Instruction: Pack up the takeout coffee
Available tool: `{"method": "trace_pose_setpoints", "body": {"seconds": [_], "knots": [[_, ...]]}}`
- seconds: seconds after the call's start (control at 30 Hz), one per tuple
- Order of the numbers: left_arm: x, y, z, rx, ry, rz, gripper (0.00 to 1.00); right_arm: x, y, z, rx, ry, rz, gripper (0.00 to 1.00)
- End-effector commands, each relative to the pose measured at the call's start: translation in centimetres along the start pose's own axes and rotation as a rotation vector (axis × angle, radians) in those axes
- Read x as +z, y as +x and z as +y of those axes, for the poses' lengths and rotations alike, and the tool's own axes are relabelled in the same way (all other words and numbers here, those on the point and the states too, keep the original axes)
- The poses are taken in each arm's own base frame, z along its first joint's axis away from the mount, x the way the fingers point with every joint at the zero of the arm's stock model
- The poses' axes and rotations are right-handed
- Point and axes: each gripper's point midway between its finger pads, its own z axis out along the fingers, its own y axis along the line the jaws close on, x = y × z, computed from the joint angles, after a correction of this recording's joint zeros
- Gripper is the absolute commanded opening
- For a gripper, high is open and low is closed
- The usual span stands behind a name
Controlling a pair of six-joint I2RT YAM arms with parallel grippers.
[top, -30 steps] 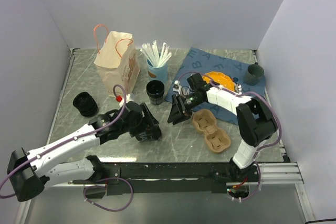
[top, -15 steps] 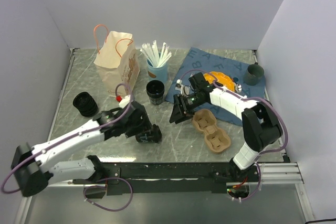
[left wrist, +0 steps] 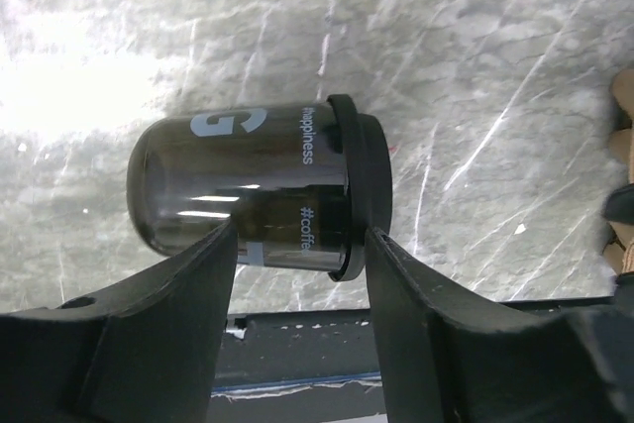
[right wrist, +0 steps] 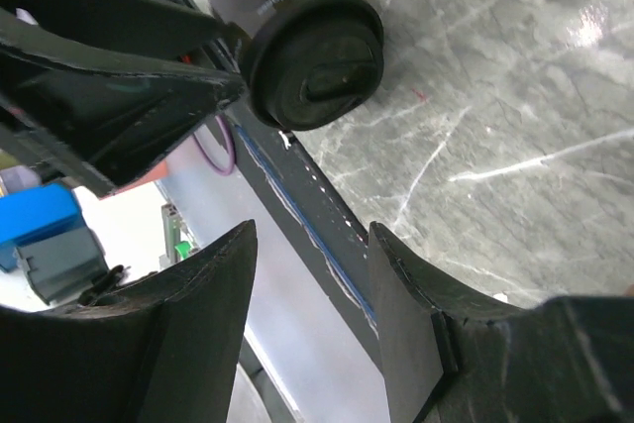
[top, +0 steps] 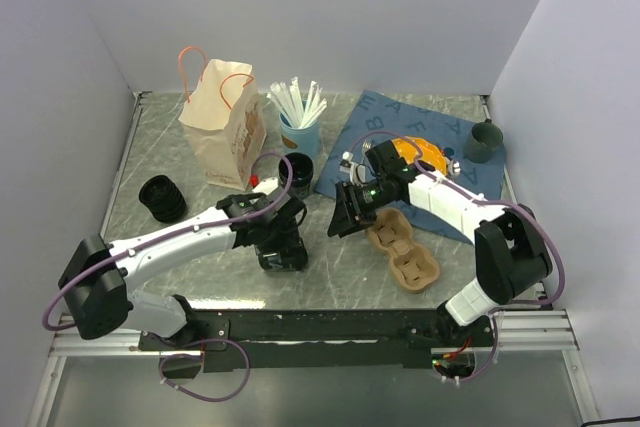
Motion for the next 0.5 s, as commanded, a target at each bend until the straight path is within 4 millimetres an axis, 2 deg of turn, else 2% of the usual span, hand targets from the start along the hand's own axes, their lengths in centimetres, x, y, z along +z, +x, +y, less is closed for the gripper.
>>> {"method": "trace_pose_setpoints", "body": {"seconds": [0.0,0.17,0.33,0.47], "knots": [[0.2,-0.9,-1.1,0.045,0.005,-0.024,0.58,-0.4,0.4,0.3,-0.025,0.009,-0.019,0.56],[1.2,-0.9,-1.4,0.066,-0.01,-0.014,0.53,-0.5,0.6,0.3,-0.021,0.009,-0.027,0.56],[1.3,-1.0,-1.3,0.087,-0.025,-0.019,0.45,-0.7,0.6,0.4,-0.019,0.013,-0.034,0.56],[1.3,-1.2,-1.3,0.091,-0.022,-0.027,0.32,-0.5,0.8,0.4,-0.013,0.001,-0.044,0.55]]}}
